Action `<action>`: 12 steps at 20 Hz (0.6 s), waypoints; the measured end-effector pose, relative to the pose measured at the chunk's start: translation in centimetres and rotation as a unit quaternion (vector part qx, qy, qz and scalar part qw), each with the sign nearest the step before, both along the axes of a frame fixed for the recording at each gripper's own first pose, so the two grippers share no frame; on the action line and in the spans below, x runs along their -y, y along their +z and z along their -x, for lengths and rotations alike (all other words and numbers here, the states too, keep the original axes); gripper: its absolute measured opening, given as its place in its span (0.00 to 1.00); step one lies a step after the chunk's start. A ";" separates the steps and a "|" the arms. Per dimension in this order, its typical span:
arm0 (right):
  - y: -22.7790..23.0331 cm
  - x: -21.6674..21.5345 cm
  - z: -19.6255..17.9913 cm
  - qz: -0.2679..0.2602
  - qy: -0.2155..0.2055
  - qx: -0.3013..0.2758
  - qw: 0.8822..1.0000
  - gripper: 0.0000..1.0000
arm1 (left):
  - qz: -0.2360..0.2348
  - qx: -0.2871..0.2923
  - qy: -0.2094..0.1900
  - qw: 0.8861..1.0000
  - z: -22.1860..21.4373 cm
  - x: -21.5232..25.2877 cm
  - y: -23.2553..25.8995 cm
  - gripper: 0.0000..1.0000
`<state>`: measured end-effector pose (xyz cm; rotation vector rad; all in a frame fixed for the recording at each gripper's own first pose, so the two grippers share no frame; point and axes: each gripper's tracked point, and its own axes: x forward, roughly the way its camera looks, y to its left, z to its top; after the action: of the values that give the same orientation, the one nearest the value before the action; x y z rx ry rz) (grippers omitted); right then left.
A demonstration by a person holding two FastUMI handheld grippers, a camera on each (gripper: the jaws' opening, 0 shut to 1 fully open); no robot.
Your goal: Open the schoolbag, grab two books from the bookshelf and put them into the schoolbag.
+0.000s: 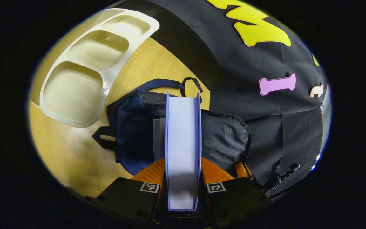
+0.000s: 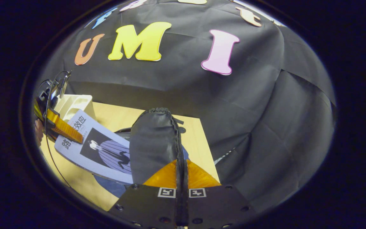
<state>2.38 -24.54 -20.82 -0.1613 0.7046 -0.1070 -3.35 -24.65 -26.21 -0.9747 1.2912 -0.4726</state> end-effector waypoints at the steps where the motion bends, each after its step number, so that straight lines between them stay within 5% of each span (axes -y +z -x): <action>1: 0.3 0.0 -0.1 -0.002 -0.002 0.000 1.000 0.00 | 0.003 0.003 0.000 1.000 0.1 0.3 -0.3 0.40; 12: 3.7 0.3 -0.8 0.028 0.006 0.012 1.000 0.02 | 0.067 0.013 0.025 0.997 -0.7 5.4 -1.6 0.40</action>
<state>3.22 -24.81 -17.13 -0.2186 0.6767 -0.1168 -2.64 -30.07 -27.85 -1.1066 1.2217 -0.5360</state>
